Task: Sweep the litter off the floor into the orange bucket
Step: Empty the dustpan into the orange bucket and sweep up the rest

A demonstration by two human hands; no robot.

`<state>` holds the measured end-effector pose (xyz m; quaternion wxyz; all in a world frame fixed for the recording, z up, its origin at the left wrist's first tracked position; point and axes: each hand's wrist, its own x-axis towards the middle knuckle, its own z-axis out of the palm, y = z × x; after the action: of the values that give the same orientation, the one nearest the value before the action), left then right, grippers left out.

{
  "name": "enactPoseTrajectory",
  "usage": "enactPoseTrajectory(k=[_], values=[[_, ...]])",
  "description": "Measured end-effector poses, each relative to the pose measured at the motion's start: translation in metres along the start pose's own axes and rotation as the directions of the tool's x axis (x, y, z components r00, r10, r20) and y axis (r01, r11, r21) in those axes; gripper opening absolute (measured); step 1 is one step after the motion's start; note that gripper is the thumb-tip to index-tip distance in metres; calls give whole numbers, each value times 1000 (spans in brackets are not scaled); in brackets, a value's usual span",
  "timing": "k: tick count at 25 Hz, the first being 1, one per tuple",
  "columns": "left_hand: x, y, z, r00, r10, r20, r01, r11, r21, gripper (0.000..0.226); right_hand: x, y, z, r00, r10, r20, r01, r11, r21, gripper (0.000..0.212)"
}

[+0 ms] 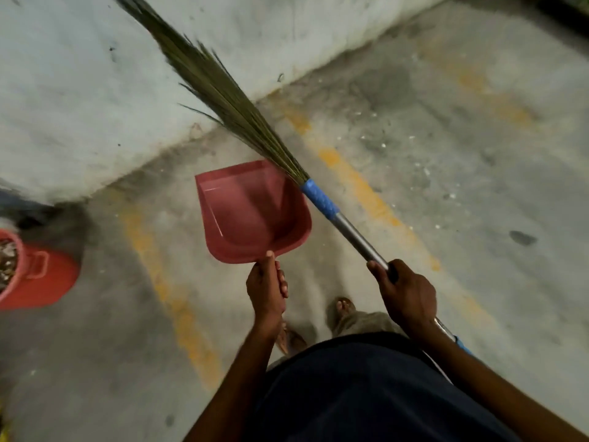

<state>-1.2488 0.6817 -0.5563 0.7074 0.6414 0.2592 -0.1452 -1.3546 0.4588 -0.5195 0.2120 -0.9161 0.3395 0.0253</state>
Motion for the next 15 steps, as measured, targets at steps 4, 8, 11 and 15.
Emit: enactPoseTrajectory(k=[4, 8, 11, 15], values=[[-35, -20, 81, 988, 3, 154, -19, 994, 106, 37, -19, 83, -19, 979, 199, -41, -194, 977, 92, 66], [-69, -50, 183, 959, 12, 284, -66, 981, 181, 37, -21, 177, -57, 937, 337, -96, -319, 934, 161, 59], [-107, -84, 263, 945, -13, 328, -64, 973, 222, 38, -15, 251, -92, 890, 445, -99, -424, 888, 179, 56], [-156, -122, 362, 898, -86, 431, -50, 954, 295, 36, 1, 336, -129, 832, 532, -159, -490, 838, 238, 59]])
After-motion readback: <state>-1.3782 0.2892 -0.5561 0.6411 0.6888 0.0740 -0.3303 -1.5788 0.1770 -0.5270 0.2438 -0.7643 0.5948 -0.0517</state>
